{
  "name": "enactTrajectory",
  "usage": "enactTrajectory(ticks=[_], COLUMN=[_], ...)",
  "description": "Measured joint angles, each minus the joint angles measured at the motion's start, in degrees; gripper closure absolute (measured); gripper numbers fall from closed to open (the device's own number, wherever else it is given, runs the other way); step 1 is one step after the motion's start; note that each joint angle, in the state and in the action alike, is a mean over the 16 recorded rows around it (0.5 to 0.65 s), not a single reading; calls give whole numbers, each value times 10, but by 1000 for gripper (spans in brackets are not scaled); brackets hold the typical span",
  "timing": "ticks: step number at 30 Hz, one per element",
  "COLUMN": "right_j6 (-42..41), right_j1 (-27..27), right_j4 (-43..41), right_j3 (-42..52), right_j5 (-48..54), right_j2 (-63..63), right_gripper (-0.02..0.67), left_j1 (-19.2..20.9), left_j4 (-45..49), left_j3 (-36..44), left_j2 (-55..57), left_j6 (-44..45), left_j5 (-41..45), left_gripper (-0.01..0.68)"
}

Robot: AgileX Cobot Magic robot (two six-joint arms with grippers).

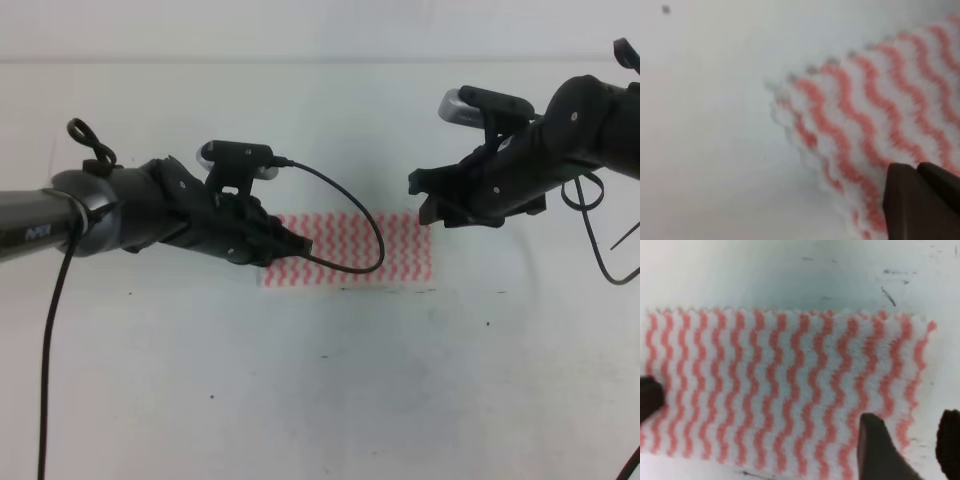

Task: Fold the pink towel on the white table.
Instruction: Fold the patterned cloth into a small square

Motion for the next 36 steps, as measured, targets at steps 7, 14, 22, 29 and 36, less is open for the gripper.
enactTrajectory(ticks=[7, 14, 22, 29, 36], right_j6=[0, 1, 2, 9, 21], right_j1=[0, 0, 0, 0, 0], right_j4=[14, 26, 30, 23, 11], right_j3=[-3, -19, -38, -49, -62], right_j5=[-12, -5, 4, 3, 6], right_j2=[10, 31, 55, 76, 94], right_gripper=[394, 389, 388, 389, 389], left_j1=[0, 0, 0, 0, 0], left_j4=[-3, -5, -5, -5, -5], left_j3=[0, -1, -1, -1, 0], left_j2=[10, 12, 12, 12, 12], left_j6=[2, 2, 2, 2, 2], left_j5=[12, 23, 31, 35, 37], left_gripper=[672, 672, 672, 672, 672])
